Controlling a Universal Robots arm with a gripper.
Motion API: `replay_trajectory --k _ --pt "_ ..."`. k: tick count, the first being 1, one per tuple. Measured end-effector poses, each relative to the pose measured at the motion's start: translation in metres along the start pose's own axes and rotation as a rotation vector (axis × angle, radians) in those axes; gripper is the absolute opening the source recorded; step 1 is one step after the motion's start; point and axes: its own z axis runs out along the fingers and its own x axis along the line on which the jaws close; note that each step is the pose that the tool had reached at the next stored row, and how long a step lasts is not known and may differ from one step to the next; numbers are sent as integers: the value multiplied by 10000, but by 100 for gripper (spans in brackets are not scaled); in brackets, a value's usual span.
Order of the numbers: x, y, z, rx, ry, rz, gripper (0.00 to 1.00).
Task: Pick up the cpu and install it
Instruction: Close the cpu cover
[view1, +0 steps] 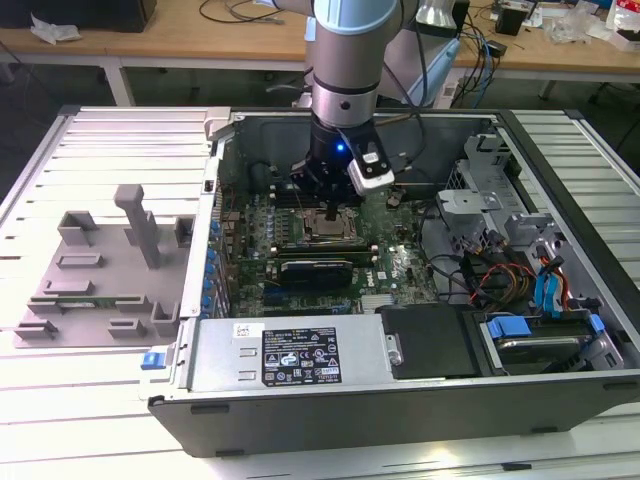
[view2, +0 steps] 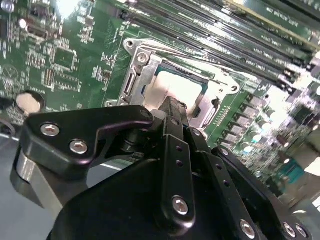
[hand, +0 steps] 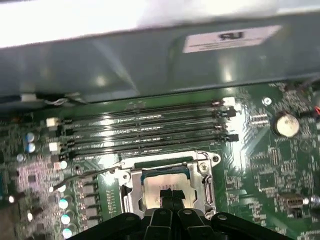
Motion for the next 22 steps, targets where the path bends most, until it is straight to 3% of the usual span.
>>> replay_trajectory --k 4,9,12,14,18,22 --pt "0 0 5 3 -5 -1208 11" --pt "26 -3 7 69 -32 -1221 11" --pt "184 -18 25 68 -166 -1219 11" --pt "249 -25 57 69 -213 -1220 11" --pt "315 -31 110 68 -233 -1219 11" --pt "324 -32 118 68 -234 -1220 11"
